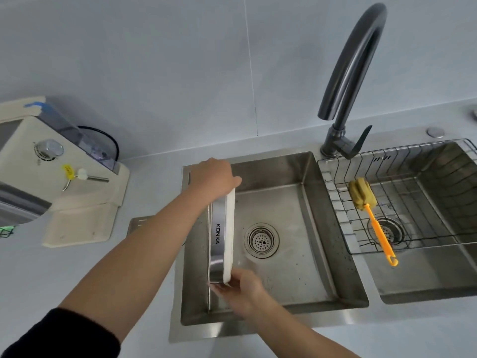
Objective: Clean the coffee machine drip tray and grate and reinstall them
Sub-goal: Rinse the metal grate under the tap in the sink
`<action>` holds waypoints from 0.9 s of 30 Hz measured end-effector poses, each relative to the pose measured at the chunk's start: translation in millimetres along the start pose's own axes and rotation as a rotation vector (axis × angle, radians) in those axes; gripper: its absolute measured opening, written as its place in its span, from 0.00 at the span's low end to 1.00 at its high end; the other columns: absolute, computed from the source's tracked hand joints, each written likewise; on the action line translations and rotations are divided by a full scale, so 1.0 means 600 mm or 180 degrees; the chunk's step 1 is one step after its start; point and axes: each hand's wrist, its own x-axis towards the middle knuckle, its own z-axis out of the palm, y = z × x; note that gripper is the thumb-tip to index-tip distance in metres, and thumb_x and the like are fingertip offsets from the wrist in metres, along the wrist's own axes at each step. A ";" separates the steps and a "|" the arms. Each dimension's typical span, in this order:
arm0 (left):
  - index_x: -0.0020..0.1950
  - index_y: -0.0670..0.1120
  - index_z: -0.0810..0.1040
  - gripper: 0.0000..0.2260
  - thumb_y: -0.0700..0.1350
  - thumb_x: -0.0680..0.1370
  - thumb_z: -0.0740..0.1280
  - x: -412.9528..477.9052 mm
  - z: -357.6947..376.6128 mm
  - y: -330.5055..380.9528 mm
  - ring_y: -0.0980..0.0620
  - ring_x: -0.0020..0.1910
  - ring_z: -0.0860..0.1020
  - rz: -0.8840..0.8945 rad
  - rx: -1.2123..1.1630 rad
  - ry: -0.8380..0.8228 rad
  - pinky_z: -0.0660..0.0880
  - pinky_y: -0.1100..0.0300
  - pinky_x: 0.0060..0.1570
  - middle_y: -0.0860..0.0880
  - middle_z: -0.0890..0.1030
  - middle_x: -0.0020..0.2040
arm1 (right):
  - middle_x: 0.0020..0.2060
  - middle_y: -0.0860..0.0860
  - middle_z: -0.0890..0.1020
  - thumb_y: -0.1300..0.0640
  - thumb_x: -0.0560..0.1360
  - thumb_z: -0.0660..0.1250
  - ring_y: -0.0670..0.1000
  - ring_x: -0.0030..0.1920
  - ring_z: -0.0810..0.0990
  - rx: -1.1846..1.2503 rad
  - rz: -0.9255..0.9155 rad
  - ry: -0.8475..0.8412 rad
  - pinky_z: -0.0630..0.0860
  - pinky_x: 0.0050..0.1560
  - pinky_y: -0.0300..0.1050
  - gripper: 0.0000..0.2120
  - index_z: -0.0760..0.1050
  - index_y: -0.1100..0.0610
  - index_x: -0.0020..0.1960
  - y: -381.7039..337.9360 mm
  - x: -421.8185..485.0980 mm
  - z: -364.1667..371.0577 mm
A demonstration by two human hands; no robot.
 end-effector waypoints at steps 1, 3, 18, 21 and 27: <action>0.27 0.45 0.63 0.18 0.51 0.74 0.61 -0.001 -0.001 0.007 0.48 0.33 0.70 0.0007 0.0049 -0.0003 0.61 0.63 0.30 0.49 0.67 0.29 | 0.43 0.65 0.77 0.70 0.78 0.50 0.64 0.43 0.76 -0.0033 0.0052 0.0004 0.78 0.22 0.53 0.16 0.67 0.72 0.63 0.002 0.001 0.001; 0.31 0.43 0.68 0.14 0.50 0.74 0.60 -0.004 -0.003 0.018 0.46 0.38 0.71 0.0072 0.0210 -0.0017 0.62 0.62 0.32 0.49 0.69 0.32 | 0.47 0.67 0.76 0.71 0.77 0.49 0.66 0.44 0.76 -0.0026 0.0172 0.0056 0.78 0.21 0.55 0.17 0.65 0.72 0.65 0.007 0.005 0.002; 0.35 0.45 0.69 0.11 0.49 0.75 0.60 -0.034 -0.008 0.037 0.46 0.40 0.71 0.0257 0.0494 0.0039 0.63 0.64 0.32 0.50 0.70 0.33 | 0.41 0.66 0.79 0.69 0.78 0.45 0.67 0.40 0.76 -0.0002 0.0562 -0.0048 0.77 0.21 0.57 0.18 0.66 0.70 0.63 0.017 -0.016 0.019; 0.33 0.44 0.68 0.14 0.50 0.74 0.61 -0.035 -0.004 0.038 0.44 0.44 0.78 0.0241 0.0397 0.0009 0.76 0.57 0.46 0.47 0.75 0.37 | 0.32 0.66 0.82 0.65 0.80 0.46 0.65 0.40 0.77 -0.0324 0.0525 0.0028 0.79 0.29 0.61 0.16 0.70 0.70 0.55 0.008 -0.015 0.017; 0.35 0.44 0.69 0.14 0.51 0.74 0.61 -0.035 -0.004 0.031 0.45 0.42 0.74 0.0163 0.0204 0.0051 0.66 0.61 0.35 0.50 0.68 0.31 | 0.42 0.66 0.79 0.66 0.79 0.45 0.65 0.42 0.78 -0.0707 0.0403 0.0192 0.78 0.23 0.57 0.17 0.70 0.69 0.56 -0.001 -0.008 0.003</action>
